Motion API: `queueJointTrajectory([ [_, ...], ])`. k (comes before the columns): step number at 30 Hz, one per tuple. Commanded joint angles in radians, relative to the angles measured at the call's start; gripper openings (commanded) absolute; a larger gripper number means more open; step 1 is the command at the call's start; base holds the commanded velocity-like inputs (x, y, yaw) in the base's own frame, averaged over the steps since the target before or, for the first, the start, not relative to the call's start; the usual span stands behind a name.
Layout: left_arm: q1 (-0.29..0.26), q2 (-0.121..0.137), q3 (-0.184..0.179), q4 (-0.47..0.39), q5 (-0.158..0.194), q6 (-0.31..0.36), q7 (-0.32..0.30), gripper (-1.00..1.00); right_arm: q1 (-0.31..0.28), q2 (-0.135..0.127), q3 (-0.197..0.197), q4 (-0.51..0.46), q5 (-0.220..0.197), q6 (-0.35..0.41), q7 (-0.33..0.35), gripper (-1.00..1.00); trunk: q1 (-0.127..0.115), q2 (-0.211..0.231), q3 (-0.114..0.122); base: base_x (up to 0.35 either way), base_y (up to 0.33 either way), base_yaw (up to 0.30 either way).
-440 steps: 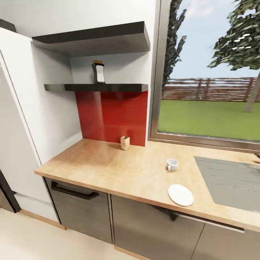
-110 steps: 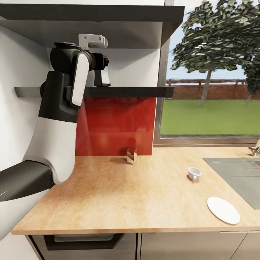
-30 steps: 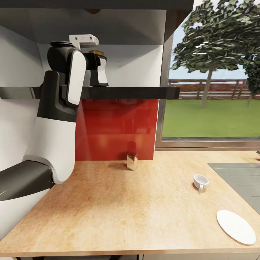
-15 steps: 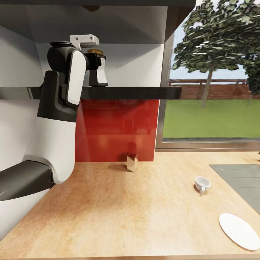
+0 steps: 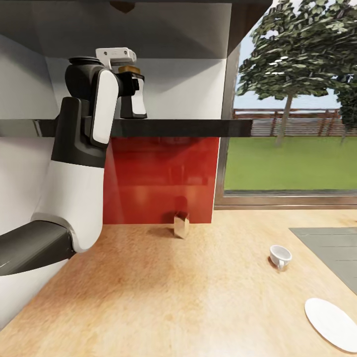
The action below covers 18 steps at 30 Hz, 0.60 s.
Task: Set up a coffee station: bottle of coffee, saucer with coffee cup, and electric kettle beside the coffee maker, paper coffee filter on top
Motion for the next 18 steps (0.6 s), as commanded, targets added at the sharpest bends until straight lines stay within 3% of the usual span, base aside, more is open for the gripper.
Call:
queueJointTrajectory([
  [1, -0.001, 0.0, -0.001, 0.0, 0.01, 0.002, 0.01, 1.0, 0.0, 0.0, -0.008, -0.001, 0.002, -0.003, 0.006, 1.0, 0.0, -0.001, -0.001, 0.121, 0.0, 0.0],
  [7, -0.001, 0.0, -0.001, -0.001, 0.01, 0.002, 0.01, 1.0, 0.0, 0.0, -0.008, -0.001, 0.002, -0.003, 0.006, 1.0, 0.0, -0.001, -0.001, 0.152, 0.0, 0.0],
  [18, -0.001, 0.0, -0.001, 0.0, 0.01, 0.002, 0.01, 1.0, 0.0, 0.0, -0.008, -0.001, 0.002, -0.003, 0.006, 1.0, 0.0, -0.001, -0.001, 0.024, 0.0, 0.0],
])
